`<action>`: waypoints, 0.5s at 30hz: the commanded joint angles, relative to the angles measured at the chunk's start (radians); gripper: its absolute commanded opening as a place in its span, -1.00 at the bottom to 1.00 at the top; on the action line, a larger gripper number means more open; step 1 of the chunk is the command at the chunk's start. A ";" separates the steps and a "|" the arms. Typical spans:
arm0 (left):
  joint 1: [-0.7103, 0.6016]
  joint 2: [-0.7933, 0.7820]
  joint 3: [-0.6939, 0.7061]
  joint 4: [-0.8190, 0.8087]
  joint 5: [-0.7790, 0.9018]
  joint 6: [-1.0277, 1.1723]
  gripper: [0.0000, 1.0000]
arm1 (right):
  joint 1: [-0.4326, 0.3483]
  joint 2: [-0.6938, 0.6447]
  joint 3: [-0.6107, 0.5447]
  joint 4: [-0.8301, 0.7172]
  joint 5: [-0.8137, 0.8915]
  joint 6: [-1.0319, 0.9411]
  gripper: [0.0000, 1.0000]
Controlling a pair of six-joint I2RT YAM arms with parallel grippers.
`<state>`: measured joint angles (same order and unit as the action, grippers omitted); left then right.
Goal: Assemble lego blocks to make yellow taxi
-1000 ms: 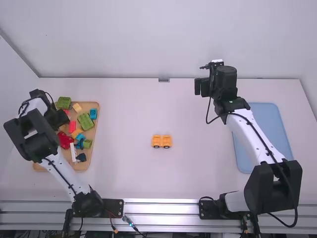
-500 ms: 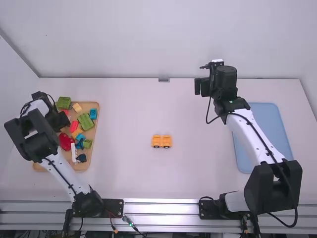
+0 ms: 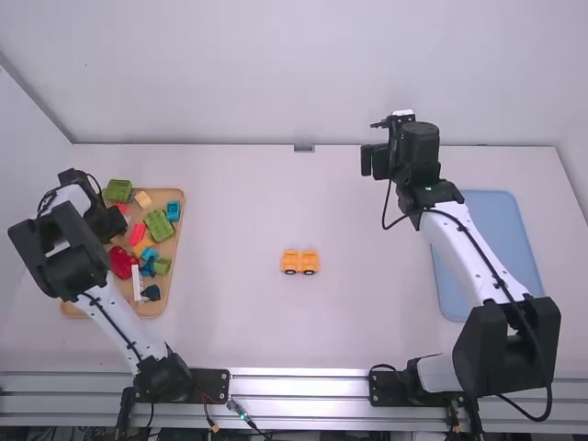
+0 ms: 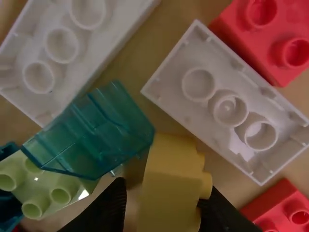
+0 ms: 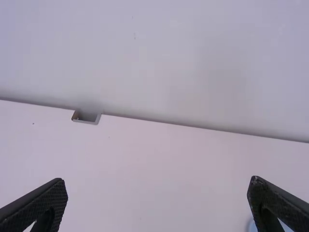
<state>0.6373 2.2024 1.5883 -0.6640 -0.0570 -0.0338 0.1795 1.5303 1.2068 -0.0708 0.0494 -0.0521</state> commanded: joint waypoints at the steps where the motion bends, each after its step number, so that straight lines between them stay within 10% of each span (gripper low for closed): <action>1: -0.002 0.022 -0.023 -0.007 -0.023 0.005 -0.30 | 0.005 0.009 0.037 0.002 0.003 0.003 0.98; 15: -0.003 0.021 -0.023 0.012 -0.010 0.000 -0.70 | 0.005 0.009 0.037 0.002 0.003 0.003 0.97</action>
<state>0.6376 2.2024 1.5883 -0.6521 -0.0639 -0.0330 0.1795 1.5303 1.2068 -0.0704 0.0513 -0.0528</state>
